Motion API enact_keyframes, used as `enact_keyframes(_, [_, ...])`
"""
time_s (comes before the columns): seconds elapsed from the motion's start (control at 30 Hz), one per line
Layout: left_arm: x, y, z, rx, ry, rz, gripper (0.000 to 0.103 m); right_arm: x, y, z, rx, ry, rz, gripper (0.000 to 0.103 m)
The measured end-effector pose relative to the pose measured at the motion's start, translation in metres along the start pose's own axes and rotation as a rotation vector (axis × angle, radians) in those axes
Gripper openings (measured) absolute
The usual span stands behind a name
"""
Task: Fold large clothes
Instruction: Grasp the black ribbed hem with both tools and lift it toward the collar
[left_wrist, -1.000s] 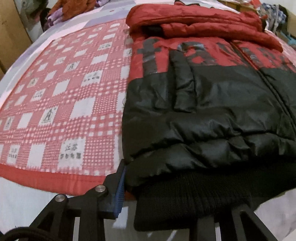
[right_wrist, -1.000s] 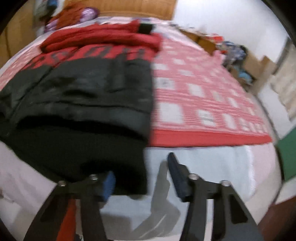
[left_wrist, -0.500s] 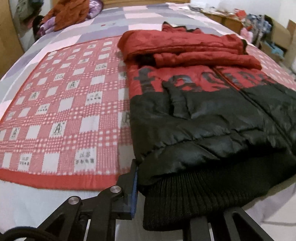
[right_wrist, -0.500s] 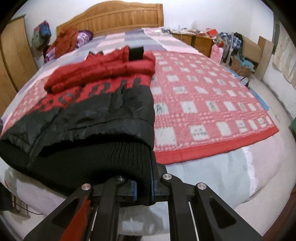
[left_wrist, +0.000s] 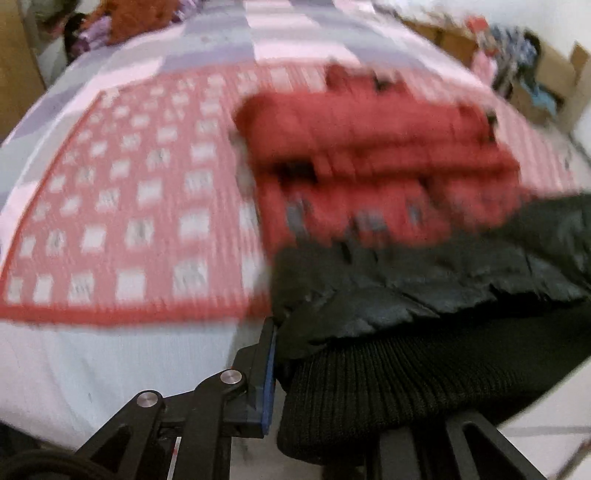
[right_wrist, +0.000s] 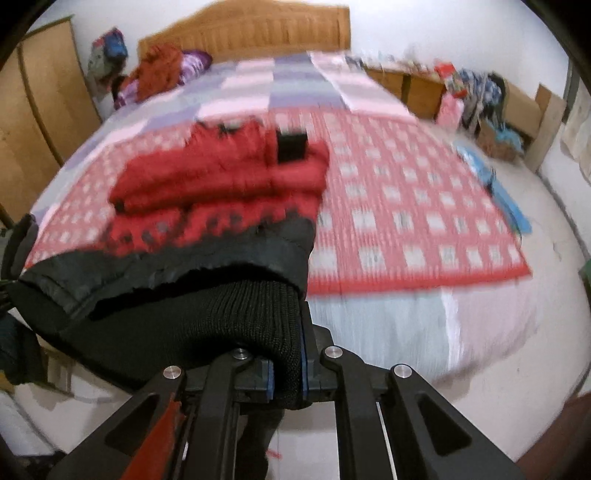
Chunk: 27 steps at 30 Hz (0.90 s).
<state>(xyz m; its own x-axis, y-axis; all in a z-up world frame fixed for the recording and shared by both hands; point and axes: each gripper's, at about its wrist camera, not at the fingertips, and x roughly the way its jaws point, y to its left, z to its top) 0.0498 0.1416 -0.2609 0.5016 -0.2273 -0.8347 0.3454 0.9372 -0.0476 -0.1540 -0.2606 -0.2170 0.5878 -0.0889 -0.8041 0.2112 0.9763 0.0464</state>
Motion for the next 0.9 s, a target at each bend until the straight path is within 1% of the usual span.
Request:
enact_keyframes(0.07, [0.002, 0.008, 0.043, -0.009, -0.064, 0.007, 0.018, -0.001, 0.002, 0.033, -0.015, -0.068, 0.013, 0.009])
enact_keyframes(0.1, [0.006, 0.011, 0.057, -0.009, -0.078, 0.009, 0.018, 0.001, 0.003, 0.048, -0.023, -0.096, 0.017, 0.009])
enact_keyframes(0.2, [0.036, 0.021, 0.127, -0.003, -0.115, 0.021, 0.018, 0.025, 0.004, 0.108, -0.047, -0.177, 0.042, 0.009])
enact_keyframes(0.23, [0.047, 0.024, 0.145, -0.004, -0.113, 0.024, 0.018, 0.038, 0.003, 0.131, -0.047, -0.200, 0.055, 0.009])
enact_keyframes(0.27, [0.059, 0.026, 0.162, -0.011, -0.112, 0.026, 0.018, 0.047, 0.002, 0.146, -0.048, -0.213, 0.060, 0.009])
enact_keyframes(0.33, [0.093, 0.029, 0.208, -0.016, -0.089, 0.038, 0.018, 0.078, -0.002, 0.188, -0.044, -0.234, 0.067, 0.009])
enact_keyframes(0.37, [0.113, 0.031, 0.230, -0.028, -0.071, 0.041, 0.018, 0.099, -0.007, 0.215, -0.026, -0.242, 0.074, 0.009])
enact_keyframes(0.43, [0.148, 0.030, 0.261, -0.046, -0.032, 0.052, 0.018, 0.137, -0.016, 0.255, 0.015, -0.224, 0.079, 0.009])
enact_keyframes(0.47, [0.173, 0.029, 0.277, -0.056, -0.002, 0.065, 0.018, 0.159, -0.020, 0.275, 0.029, -0.210, 0.074, 0.009])
enact_keyframes(0.53, [0.211, 0.026, 0.296, -0.082, 0.050, 0.079, 0.018, 0.202, -0.019, 0.301, 0.004, -0.164, 0.032, 0.009])
enact_keyframes(0.57, [0.237, 0.025, 0.304, -0.104, 0.097, 0.090, 0.018, 0.230, -0.019, 0.313, -0.002, -0.128, 0.009, 0.009])
enact_keyframes(0.6, [0.251, 0.024, 0.306, -0.119, 0.128, 0.098, 0.019, 0.262, -0.020, 0.323, -0.002, -0.078, -0.009, 0.009])
enact_keyframes(0.63, [0.277, 0.023, 0.309, -0.145, 0.170, 0.118, 0.020, 0.289, -0.020, 0.330, -0.008, -0.025, -0.028, 0.009])
enact_keyframes(0.67, [0.289, 0.022, 0.308, -0.154, 0.184, 0.138, 0.020, 0.305, -0.021, 0.334, -0.012, 0.000, -0.039, 0.009])
enact_keyframes(0.7, [0.300, 0.020, 0.308, -0.158, 0.192, 0.153, 0.020, 0.328, -0.021, 0.338, -0.014, 0.034, -0.044, 0.009])
enact_keyframes(0.73, [0.309, 0.019, 0.307, -0.165, 0.188, 0.165, 0.020, 0.342, -0.019, 0.339, -0.029, 0.057, -0.056, 0.009])
enact_keyframes(0.77, [0.311, 0.017, 0.303, -0.165, 0.180, 0.170, 0.021, 0.349, -0.020, 0.338, -0.039, 0.068, -0.064, 0.009])
enact_keyframes(0.83, [0.320, 0.018, 0.300, -0.165, 0.175, 0.174, 0.025, 0.370, -0.019, 0.341, -0.060, 0.091, -0.070, 0.010])
enact_keyframes(0.9, [0.322, 0.023, 0.303, -0.183, 0.183, 0.160, 0.029, 0.380, -0.023, 0.342, -0.069, 0.101, -0.060, 0.012])
